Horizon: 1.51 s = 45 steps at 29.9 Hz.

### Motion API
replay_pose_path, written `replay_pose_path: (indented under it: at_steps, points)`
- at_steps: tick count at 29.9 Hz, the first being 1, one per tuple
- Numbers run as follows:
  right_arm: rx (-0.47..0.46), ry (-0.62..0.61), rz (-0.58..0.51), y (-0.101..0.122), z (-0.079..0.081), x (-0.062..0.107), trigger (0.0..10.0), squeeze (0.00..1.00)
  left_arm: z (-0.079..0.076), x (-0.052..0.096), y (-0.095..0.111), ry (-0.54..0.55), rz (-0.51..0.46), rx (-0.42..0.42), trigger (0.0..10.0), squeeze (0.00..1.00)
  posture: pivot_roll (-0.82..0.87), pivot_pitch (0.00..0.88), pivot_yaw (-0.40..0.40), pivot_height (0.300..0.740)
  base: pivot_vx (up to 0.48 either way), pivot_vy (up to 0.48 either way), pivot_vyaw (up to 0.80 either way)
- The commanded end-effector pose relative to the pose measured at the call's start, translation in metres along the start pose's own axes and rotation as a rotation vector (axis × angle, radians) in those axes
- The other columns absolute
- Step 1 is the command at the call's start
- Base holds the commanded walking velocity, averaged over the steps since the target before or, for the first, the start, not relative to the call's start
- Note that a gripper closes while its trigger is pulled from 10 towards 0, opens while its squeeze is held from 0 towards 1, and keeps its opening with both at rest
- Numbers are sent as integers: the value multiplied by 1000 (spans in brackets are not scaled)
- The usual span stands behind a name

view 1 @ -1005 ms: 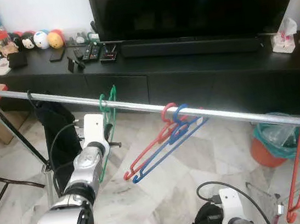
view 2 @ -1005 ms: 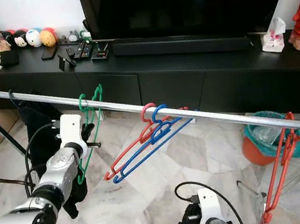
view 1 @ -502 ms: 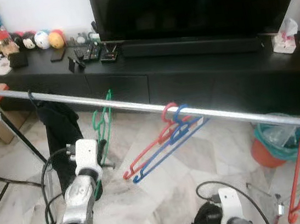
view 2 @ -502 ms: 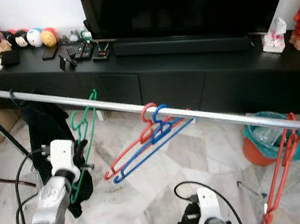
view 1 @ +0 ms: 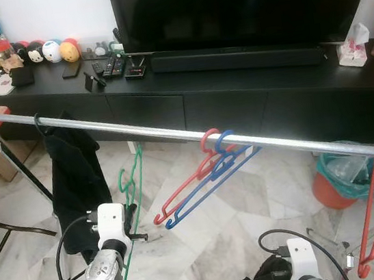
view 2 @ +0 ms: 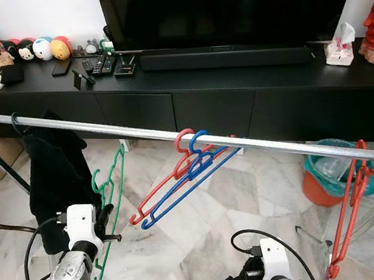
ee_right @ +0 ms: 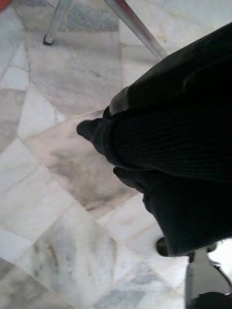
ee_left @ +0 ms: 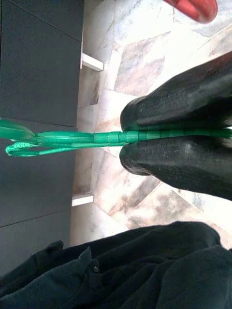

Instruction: Hang hanger

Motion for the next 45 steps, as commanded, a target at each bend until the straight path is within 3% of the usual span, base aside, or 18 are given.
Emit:
replay_pose_path:
  at_steps: [1, 16, 45]
  points:
    - [-27, -10, -34, 8, -3, -1, 10000, 0, 2, 0, -3, 10, 25, 3, 10000, 0, -104, 0, 16, 740, 0, 0, 0]
    - [-34, -6, -131, 35, 1, -4, 10000, 0, 2, -3, -2, 21, 34, 32, 10000, 0, -101, 0, 21, 740, -245, 0, 0]
    - [-46, 6, -176, 46, 3, -4, 10000, 0, 0, -4, -2, 32, 39, 50, 10000, 0, -94, 0, 13, 740, -327, 0, 0]
Point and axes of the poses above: a point about 5 cm out from each wrist's last joint towards the gripper, its own x axis pointing back from the gripper into the wrist, its own y axis along the axis of the wrist's last joint, z = x × y, the point moved 2 cm from there along -x, pointing out of the wrist towards the gripper, and after that the axes turned 1 degree about x, right-handed, at the moved point
